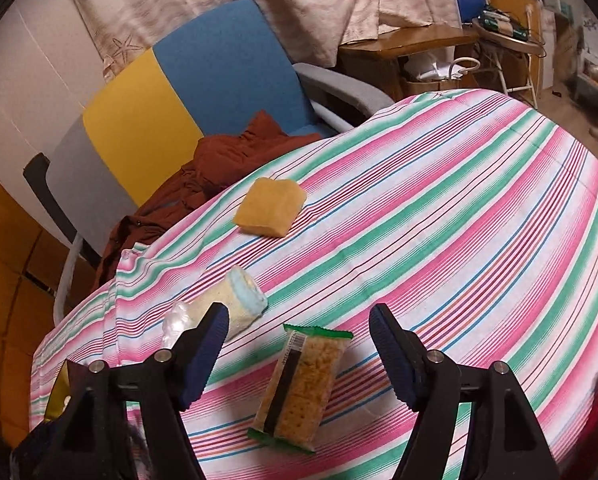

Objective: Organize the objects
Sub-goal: 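Grasp the clear wrapped bundle with the left tool while the right tool grasps the yellow sponge cube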

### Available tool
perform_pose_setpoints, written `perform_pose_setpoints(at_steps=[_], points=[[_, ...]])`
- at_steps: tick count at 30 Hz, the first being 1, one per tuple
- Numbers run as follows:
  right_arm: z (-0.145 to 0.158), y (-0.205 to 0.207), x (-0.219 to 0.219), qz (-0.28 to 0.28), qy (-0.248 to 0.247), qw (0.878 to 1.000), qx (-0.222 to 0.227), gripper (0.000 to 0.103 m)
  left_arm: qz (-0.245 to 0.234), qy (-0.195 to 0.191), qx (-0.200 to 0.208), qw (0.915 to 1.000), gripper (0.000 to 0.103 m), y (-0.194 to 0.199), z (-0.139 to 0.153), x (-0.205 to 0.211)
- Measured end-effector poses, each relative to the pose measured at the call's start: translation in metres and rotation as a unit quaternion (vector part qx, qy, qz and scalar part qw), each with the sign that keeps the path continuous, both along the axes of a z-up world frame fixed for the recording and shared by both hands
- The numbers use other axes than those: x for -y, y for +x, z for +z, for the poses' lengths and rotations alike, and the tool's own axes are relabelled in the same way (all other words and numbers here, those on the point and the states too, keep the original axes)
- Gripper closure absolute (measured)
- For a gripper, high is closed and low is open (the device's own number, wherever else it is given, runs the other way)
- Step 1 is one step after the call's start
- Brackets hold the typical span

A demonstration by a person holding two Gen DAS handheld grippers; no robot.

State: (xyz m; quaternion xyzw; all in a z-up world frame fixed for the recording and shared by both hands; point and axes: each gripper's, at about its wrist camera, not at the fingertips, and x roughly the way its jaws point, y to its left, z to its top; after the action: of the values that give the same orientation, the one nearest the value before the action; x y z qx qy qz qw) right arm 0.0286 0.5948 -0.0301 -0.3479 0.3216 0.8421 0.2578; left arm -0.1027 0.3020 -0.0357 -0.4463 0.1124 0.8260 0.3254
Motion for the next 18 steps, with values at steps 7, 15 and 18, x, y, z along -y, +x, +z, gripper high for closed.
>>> perform_pose_setpoints(at_steps=[7, 15, 18], points=[[-0.006, -0.006, 0.003, 0.015, -0.009, 1.0, 0.015, 0.03, -0.022, -0.004, 0.023, 0.9995, 0.052, -0.025, -0.024, -0.05], [-0.011, -0.009, 0.003, 0.022, -0.014, 0.999, 0.022, 0.03, -0.047, -0.012, 0.045, 0.9978, 0.052, -0.047, -0.046, -0.09], [-0.012, -0.011, 0.003, 0.024, -0.013, 0.999, 0.026, 0.03, -0.05, -0.024, 0.044, 0.9975, 0.052, -0.053, -0.054, -0.1]])
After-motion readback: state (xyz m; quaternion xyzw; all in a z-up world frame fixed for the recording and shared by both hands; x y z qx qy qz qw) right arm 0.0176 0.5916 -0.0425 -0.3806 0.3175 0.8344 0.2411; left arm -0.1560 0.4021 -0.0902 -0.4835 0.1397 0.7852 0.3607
